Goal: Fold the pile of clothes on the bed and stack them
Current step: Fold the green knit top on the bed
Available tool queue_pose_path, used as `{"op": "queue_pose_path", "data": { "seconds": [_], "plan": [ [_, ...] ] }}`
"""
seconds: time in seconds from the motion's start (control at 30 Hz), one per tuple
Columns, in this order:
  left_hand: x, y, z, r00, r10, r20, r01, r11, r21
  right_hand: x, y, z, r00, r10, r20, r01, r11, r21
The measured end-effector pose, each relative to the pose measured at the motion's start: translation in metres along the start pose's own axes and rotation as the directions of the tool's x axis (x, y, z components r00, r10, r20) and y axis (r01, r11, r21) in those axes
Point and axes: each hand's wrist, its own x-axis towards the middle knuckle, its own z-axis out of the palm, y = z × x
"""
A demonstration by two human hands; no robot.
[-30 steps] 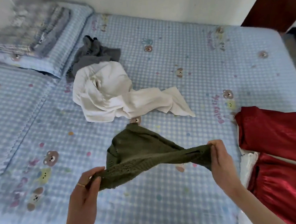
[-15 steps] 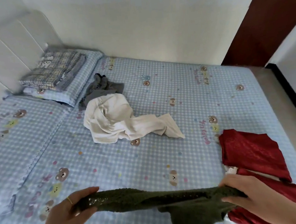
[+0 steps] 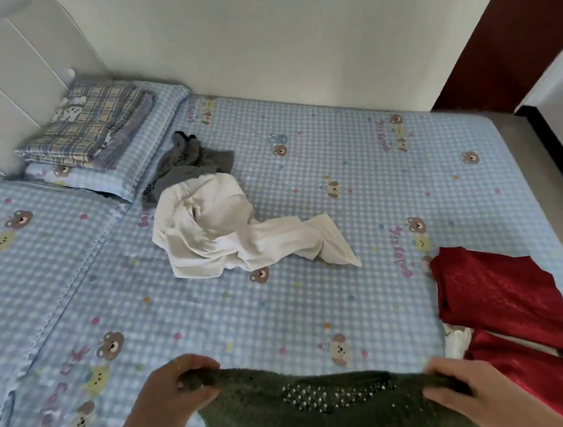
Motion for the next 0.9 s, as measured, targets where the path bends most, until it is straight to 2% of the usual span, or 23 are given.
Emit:
{"op": "queue_pose_path", "data": {
  "seconds": [0.13,0.23,0.4,0.47,0.57,0.63,0.7,0.8,0.9],
  "plan": [
    [0.107,0.008,0.034,1.000,0.014,0.004,-0.014,0.987,0.158,0.090,0.022,-0.012,0.991,0.047,-0.126,-0.049,0.999,-0.014],
    [0.191,-0.001,0.062,1.000,0.005,-0.021,0.000,0.967,0.256,0.172,0.058,-0.013,0.988,0.101,-0.118,-0.105,0.994,-0.031],
    [0.330,-0.018,0.100,0.994,0.019,-0.106,0.015,0.950,0.312,0.314,0.112,-0.019,0.964,0.172,-0.205,-0.198,0.974,-0.114],
    [0.381,-0.019,0.111,0.985,0.058,-0.161,-0.011,0.960,0.278,0.373,0.127,-0.024,0.949,0.187,-0.254,-0.223,0.967,-0.123],
    [0.418,-0.047,0.133,0.962,0.186,-0.202,-0.099,0.922,0.375,0.431,0.148,-0.024,0.885,0.208,-0.417,-0.265,0.961,-0.083],
    [0.396,-0.098,0.151,0.973,0.084,-0.213,-0.002,0.933,0.361,0.427,0.170,0.007,0.782,0.318,-0.536,-0.360,0.933,0.029],
    [0.346,-0.157,0.165,0.965,-0.123,-0.232,0.194,0.928,0.317,0.384,0.190,0.065,0.687,0.468,-0.555,-0.417,0.880,0.225],
    [0.269,-0.218,0.176,0.879,-0.422,-0.222,0.474,0.826,0.305,0.292,0.216,0.163,0.564,0.704,-0.431,-0.603,0.708,0.367],
    [0.218,-0.246,0.177,0.823,-0.554,-0.124,0.562,0.765,0.313,0.219,0.217,0.228,0.480,0.834,-0.273,-0.702,0.552,0.451]
  ]
}}
